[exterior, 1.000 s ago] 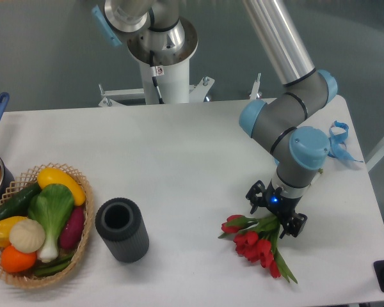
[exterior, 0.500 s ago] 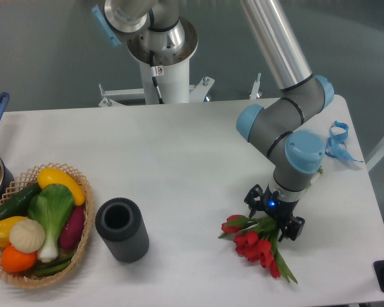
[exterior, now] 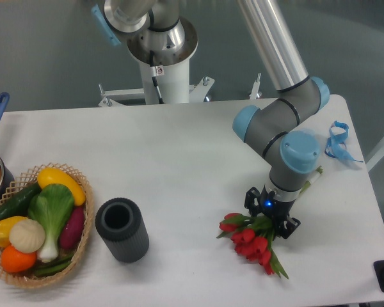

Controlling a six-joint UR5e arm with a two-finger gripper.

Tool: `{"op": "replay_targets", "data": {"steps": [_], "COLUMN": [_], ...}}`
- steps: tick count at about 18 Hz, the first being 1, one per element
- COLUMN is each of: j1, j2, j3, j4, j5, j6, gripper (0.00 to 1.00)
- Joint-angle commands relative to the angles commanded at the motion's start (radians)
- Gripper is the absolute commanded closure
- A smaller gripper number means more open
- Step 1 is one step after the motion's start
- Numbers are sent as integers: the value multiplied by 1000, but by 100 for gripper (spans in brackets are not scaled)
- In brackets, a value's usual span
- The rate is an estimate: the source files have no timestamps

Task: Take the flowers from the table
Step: 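Close the gripper around the tulip stems below the blooms, then lift the gripped tulip bunch up off the table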

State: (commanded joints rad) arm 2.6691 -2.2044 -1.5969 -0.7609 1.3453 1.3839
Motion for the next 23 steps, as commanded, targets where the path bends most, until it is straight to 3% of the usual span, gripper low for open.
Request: {"op": "replay_targets", "data": {"steps": [3,7,11,14,18,21,23], "j1": [2,9,23,26,51,67,66], "j2": [8,40,130,198,239,293,325], "j3": [6,8,17,47,84,80,77], "j4": [-2,-8,-9,-9,-8,-9,-8], "j5": [0,-8,-32,-214,-493,-557,-578], "j6": [-31,-29,-32,-121,-295,-338,-444], "gripper": [79,79,78,77,76,76,76]}}
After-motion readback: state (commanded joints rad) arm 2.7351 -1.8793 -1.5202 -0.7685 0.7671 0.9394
